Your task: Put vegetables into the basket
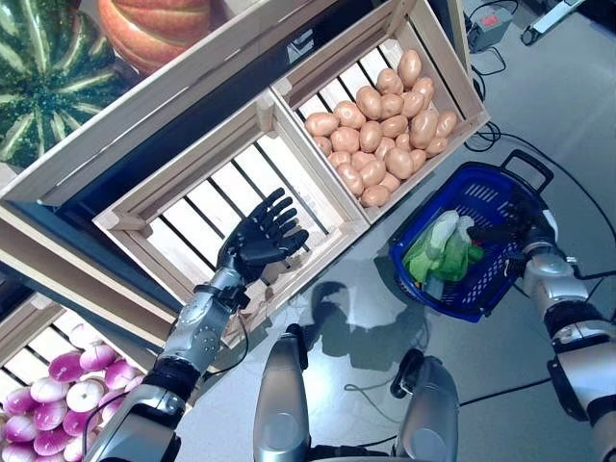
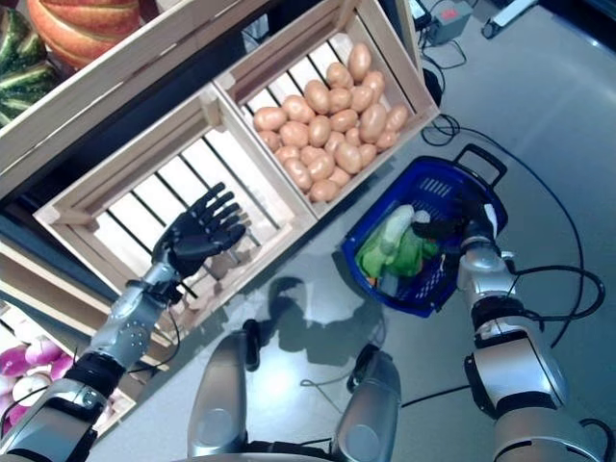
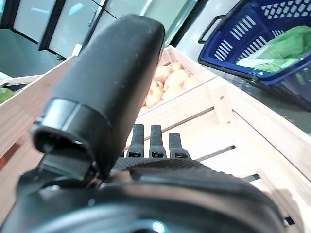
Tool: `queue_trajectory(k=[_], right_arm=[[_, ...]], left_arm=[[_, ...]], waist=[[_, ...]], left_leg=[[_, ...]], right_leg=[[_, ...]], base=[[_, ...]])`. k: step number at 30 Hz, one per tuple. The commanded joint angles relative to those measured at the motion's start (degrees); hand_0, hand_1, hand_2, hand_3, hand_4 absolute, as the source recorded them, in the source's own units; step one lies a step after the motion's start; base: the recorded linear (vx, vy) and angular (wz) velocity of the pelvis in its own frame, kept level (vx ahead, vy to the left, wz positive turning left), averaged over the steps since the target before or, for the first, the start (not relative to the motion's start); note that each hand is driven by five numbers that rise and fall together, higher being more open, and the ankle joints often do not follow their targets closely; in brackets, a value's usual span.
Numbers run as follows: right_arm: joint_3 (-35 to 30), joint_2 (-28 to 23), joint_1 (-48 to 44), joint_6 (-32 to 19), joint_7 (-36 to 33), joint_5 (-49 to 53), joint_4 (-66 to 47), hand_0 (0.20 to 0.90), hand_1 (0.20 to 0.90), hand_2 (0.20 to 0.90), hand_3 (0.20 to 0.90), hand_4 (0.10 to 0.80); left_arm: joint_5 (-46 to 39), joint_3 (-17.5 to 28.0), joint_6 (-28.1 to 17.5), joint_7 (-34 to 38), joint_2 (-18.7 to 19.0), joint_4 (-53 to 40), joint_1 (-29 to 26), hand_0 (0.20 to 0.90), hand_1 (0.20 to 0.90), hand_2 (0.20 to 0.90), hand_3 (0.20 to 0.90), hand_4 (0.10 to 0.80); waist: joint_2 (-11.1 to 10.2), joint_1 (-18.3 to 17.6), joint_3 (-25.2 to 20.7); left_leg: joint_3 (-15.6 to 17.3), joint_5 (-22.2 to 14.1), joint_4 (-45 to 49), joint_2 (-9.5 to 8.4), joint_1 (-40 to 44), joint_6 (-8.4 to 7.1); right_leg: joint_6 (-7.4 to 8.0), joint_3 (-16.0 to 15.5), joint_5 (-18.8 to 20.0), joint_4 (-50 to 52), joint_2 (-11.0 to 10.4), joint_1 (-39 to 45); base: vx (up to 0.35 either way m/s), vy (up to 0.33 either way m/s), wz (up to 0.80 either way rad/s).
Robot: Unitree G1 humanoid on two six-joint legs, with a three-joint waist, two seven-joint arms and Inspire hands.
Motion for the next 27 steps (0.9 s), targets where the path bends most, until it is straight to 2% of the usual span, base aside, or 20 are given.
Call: queue_trajectory(k=[1, 2, 3, 7, 10, 14, 18, 22, 27], right_arm=[[-1.59, 5.31, 8.0, -8.34, 2.27, 4.88, -6.49, 0.9, 0.9, 0.9, 0.9, 0.8], [-2.05, 8.26, 13.44, -9.15, 3.67, 5.0, -8.85, 0.9, 0.9, 0.9, 0.9, 0.8], [-2.07, 8.53, 13.93, -9.08, 3.76, 5.08, -9.11, 0.9, 0.9, 0.9, 0.9, 0.8], [-0.98, 14.42, 24.86, -8.24, 5.96, 3.38, -12.06, 0.9, 0.9, 0.9, 0.9, 0.8], [0.27, 16.76, 28.91, -7.98, 4.96, 0.91, -14.07, 0.9, 0.9, 0.9, 0.9, 0.8], [0.72, 18.32, 32.35, -5.14, 5.18, 0.21, -16.25, 0.9, 0.9, 0.9, 0.9, 0.8], [1.63, 20.09, 34.77, -3.11, 5.61, -0.74, -16.81, 0.9, 0.9, 0.9, 0.9, 0.8], [3.86, 21.43, 35.87, -0.41, 8.02, -1.95, -17.91, 0.9, 0.9, 0.9, 0.9, 0.8], [5.54, 23.09, 38.02, 1.12, 6.53, -1.14, -18.02, 0.9, 0.9, 0.9, 0.9, 0.8]], left_arm=[[6.86, 2.21, -5.88, 1.37, -2.57, -2.05, 3.03, 0.9, 0.9, 0.9, 0.9, 0.8], [8.48, 2.82, -5.88, 2.47, -4.28, -1.8, 5.88, 0.9, 0.9, 0.9, 0.9, 0.8], [8.77, 2.9, -5.87, 2.66, -4.44, -1.8, 6.16, 0.9, 0.9, 0.9, 0.9, 0.8], [14.86, 4.23, -5.46, 7.5, -8.0, 1.39, 12.56, 0.9, 0.9, 0.9, 0.9, 0.8], [18.68, 4.44, -5.4, 8.82, -9.41, 3.8, 15.32, 0.9, 0.9, 0.9, 0.9, 0.8], [24.7, 4.19, -6.07, 10.65, -11.01, 7.01, 17.61, 0.9, 0.9, 0.9, 0.9, 0.8], [26.93, 4.15, -7.18, 11.63, -13.08, 11.83, 19.02, 0.9, 0.9, 0.9, 0.9, 0.8], [28.57, 3.69, -6.6, 10.97, -14.1, 15.77, 19.06, 0.9, 0.9, 0.9, 0.9, 0.8], [30.17, 2.31, -5.72, 9.51, -15.45, 18.94, 19.49, 0.9, 0.9, 0.9, 0.9, 0.8]], waist=[[-1.57, -0.48, -9.18], [-1.9, -0.82, -10.8], [-1.94, -0.87, -11.12], [-2.31, -1.44, -16.93], [-2.41, -1.97, -19.4], [-2.54, -2.98, -21.24], [-2.22, -3.77, -22.48], [-2.21, -3.93, -22.95], [-2.09, -4.58, -22.86]], left_leg=[[0.23, 2.84, -10.92, 0.92, 8.13, -0.28], [1.04, 3.84, -14.12, 0.28, 10.83, -0.1], [1.11, 4.22, -14.73, 0.16, 11.02, -0.06], [3.01, 8.35, -26.11, -1.46, 19.07, -0.08], [3.43, 10.37, -31.27, -2.01, 22.15, -0.36], [4.01, 11.15, -34.9, -2.42, 24.86, -0.5], [4.24, 11.98, -38.55, -2.62, 27.02, -0.7], [3.28, 11.72, -38.75, -2.82, 26.56, -0.93], [3.31, 11.56, -38.75, -3.07, 26.87, -0.54]], right_leg=[[-2.65, 0.31, 7.83, -11.38, 1.74, 6.1], [-2.52, 0.17, 8.63, -15.48, 3.03, 9.07], [-2.53, 0.07, 8.96, -16.14, 3.18, 9.31], [-2.3, -0.74, 11.75, -27.67, 6.66, 17.63], [-1.8, -0.47, 13.78, -32.73, 7.56, 20.68], [-1.11, -0.01, 15.74, -37.06, 7.92, 23.12], [-0.47, -0.31, 17.11, -40.03, 8.25, 25.28], [-0.19, -0.71, 17.64, -41.2, 8.26, 25.8], [-0.18, -0.61, 17.27, -40.92, 8.13, 26.1]], base=[[0.216, 0.019, -0.06], [0.19, 0.015, -0.09], [0.206, 0.019, -0.14], [0.225, 0.026, -0.18], [0.14, -0.001, -0.17], [0.055, -0.013, 0.02], [0.033, -0.004, 0.01], [-0.004, -0.008, 0.0], [0.009, 0.004, 0.01]])
